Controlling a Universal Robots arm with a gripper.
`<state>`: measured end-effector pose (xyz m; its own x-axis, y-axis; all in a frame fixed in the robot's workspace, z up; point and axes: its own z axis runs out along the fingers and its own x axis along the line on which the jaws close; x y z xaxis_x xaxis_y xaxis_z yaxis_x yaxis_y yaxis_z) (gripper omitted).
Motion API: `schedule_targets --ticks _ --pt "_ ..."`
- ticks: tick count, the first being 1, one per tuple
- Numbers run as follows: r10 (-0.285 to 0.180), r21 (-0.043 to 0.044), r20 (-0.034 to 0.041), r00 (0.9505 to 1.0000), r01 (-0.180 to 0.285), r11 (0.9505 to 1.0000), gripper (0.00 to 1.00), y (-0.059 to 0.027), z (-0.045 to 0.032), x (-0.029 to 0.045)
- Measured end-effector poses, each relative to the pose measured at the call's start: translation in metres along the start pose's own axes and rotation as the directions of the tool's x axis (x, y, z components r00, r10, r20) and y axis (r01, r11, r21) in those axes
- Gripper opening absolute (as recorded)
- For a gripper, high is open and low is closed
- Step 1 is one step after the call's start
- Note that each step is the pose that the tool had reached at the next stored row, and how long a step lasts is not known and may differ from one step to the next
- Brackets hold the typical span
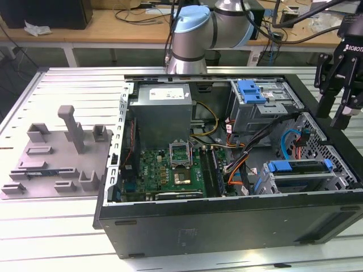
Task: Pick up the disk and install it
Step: 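Insert the first disk wire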
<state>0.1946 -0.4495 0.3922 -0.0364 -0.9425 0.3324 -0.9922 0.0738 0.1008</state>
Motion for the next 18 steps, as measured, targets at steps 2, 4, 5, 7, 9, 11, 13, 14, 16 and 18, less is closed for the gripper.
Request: schedule_targets --ticks 2,4,5,7,9,11,13,14,16,18 --pt "0.024 -0.0058 0.003 0.9997 -0.024 0.9997 0.5 -0.0003 0.0007 -0.0004" --pt "0.044 -0.0119 0.0048 0.999 -0.044 0.999 0.5 -0.0004 0.0012 -0.0005" --pt "0.052 -0.0141 0.0055 0.9986 -0.052 0.9986 0.5 -0.0006 0.0013 -0.0006" --pt "0.065 -0.0167 0.0069 0.9978 -0.065 0.9977 0.5 -0.0009 0.0015 -0.0009" --pt "0.078 -0.0133 0.0074 0.9969 -0.078 0.9969 0.5 -0.0012 0.0017 -0.0012" --pt "0.096 -0.0023 0.0072 0.9954 -0.096 0.9954 0.5 -0.0014 0.002 -0.0015" --pt "0.115 0.0089 0.0073 0.9933 -0.115 0.9933 0.5 -0.0014 0.0023 -0.0016" --pt "0.127 0.014 0.0075 0.9919 -0.127 0.9918 0.5 -0.0014 0.0026 -0.0017" --pt "0.144 0.0199 0.0069 0.9896 -0.144 0.9894 0.5 -0.0015 0.003 -0.0019" --pt "0.158 0.0218 0.0047 0.9874 -0.158 0.9872 0.5 -0.0016 0.0036 -0.0022"
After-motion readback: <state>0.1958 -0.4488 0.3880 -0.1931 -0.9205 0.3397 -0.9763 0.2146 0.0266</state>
